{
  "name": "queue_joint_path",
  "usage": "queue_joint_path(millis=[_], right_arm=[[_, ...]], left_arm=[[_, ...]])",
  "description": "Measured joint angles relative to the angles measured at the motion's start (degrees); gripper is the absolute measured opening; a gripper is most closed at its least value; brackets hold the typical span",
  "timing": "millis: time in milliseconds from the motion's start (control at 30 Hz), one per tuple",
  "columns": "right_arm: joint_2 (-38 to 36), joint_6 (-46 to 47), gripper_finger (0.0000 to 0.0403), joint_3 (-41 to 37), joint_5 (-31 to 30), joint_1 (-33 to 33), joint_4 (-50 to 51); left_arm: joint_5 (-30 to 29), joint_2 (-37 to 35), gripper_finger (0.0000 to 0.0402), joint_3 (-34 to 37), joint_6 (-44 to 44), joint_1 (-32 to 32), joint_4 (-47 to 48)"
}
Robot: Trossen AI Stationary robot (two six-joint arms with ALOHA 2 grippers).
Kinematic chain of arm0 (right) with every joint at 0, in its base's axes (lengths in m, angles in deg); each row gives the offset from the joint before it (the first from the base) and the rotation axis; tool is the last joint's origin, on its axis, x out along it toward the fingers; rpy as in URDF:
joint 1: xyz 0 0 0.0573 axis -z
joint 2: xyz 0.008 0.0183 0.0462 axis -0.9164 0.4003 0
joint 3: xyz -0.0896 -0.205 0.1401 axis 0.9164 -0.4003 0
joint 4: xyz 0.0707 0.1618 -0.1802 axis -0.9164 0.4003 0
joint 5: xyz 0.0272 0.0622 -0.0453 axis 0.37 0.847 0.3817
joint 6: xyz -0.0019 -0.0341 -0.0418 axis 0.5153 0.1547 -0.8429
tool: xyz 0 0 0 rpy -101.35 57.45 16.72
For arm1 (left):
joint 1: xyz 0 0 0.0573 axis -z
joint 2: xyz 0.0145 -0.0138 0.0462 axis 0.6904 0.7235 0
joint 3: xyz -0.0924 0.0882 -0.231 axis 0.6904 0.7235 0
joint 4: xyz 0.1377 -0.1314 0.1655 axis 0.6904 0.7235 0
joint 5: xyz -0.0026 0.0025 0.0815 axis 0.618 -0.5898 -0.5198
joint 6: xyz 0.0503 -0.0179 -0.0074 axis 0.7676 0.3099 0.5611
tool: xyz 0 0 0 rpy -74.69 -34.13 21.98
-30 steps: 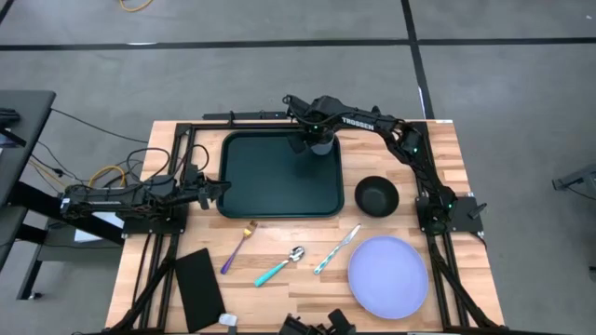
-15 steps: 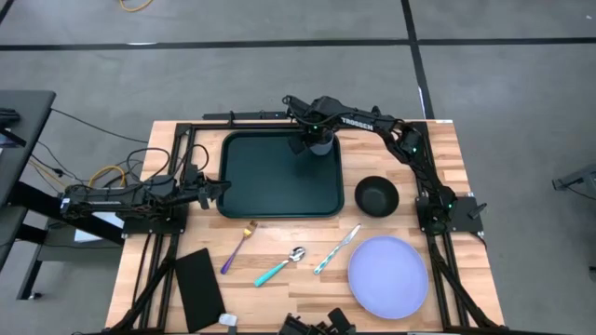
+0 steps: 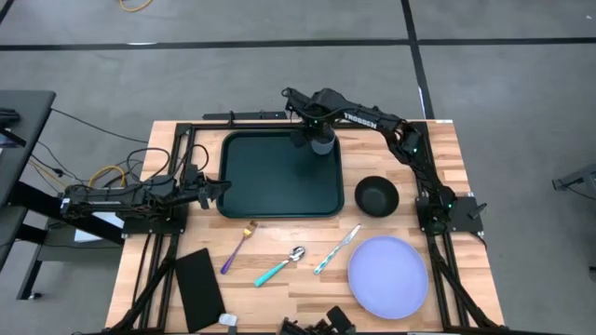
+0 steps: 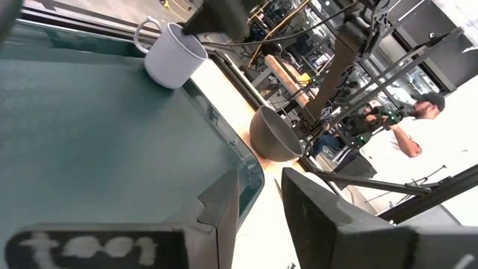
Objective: Set up tray
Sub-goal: Put the plate on the serving tray
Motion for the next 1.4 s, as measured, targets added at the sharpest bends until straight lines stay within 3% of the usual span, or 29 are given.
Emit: queue_joint_path(millis=[133,333,433,567,700,800,967,1133,1400], right_arm=[[-0.68,-0.02,0.0103,6.05,0.83,-1.78,3.50],[-12.90,-0.50,0.0103,2.12,3.76,-9.85,4.53],[-18.12,-0.10,0.0103,1.06,3.69,-16.42,4.99],[-23.68,9.84,0.0103,-0.25,-0.42,-25.65,5.10],[-26.20,23.96,0.0103,-3.21,-8.39,-33.17,8.53],[-27.02,33.37,0.0103,-7.21,-9.51,-38.13,16.05],[-29.91,43.19,0.0103,-19.43,-3.30,-45.73,14.29],[-35.18,56.82,0.0103,-31.74,2.09,-54.14,9.49],[-41.96,72.48,0.0103,-43.76,2.99,-74.02,-6.45]], left_arm=[[0.01,0.01,0.0091,0.00,0.00,0.00,0.01],[0.91,-0.01,0.0091,0.00,1.50,0.00,0.40],[6.05,0.06,0.0091,0.00,6.20,-0.01,0.90],[15.36,2.93,0.0091,-0.11,9.24,0.00,0.86],[19.16,11.22,0.0091,-3.20,8.04,0.00,1.03],[19.36,19.64,0.0091,-7.73,10.56,0.00,0.96],[14.69,32.86,0.0091,-16.59,14.43,-0.14,1.28],[14.05,43.11,0.0091,-23.52,14.23,-0.63,1.98],[15.90,52.49,0.0091,-28.59,13.18,-0.66,3.34]])
